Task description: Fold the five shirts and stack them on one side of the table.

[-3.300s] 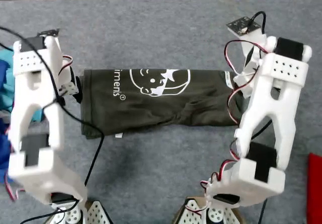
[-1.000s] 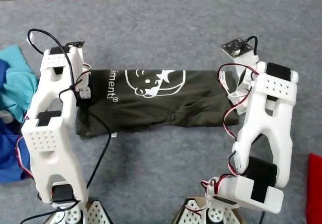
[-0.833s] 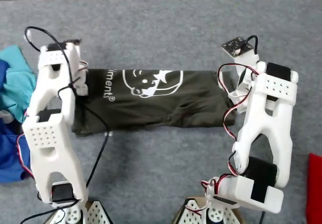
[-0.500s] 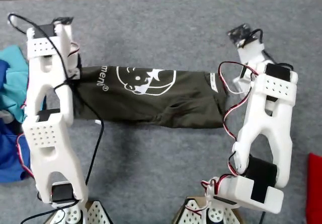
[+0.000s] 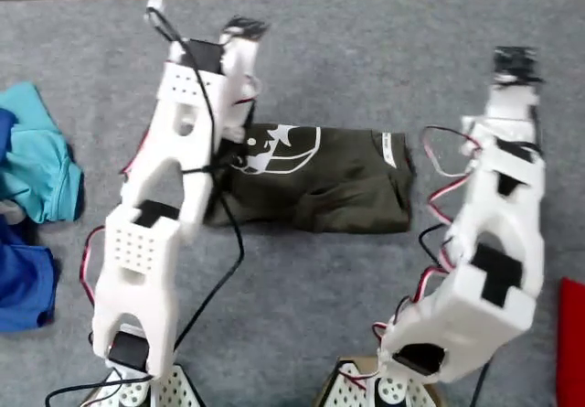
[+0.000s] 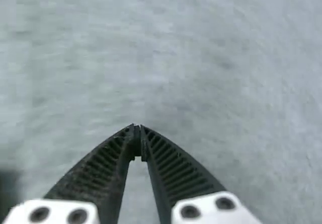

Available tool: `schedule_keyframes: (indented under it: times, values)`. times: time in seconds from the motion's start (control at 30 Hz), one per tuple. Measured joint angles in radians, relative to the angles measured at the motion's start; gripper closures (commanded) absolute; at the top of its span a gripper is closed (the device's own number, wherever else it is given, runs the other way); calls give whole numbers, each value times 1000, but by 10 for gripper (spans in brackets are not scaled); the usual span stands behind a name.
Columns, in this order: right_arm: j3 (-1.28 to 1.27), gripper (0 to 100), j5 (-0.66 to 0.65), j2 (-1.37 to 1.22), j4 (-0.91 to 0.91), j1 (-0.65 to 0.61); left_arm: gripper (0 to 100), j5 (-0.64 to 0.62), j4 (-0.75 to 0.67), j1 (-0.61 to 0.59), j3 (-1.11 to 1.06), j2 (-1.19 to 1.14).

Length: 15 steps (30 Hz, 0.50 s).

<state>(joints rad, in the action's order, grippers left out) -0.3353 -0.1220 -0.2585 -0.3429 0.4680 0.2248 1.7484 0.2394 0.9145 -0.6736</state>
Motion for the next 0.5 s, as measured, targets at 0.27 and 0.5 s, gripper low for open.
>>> schedule_keyframes:
  times: [0.27,0.5]
  values:
    - [262,992,34,-170,-114,83,981,0,0,133,117,0]
    - [446,992,35,-290,-247,112,981,0,0,224,120,58]
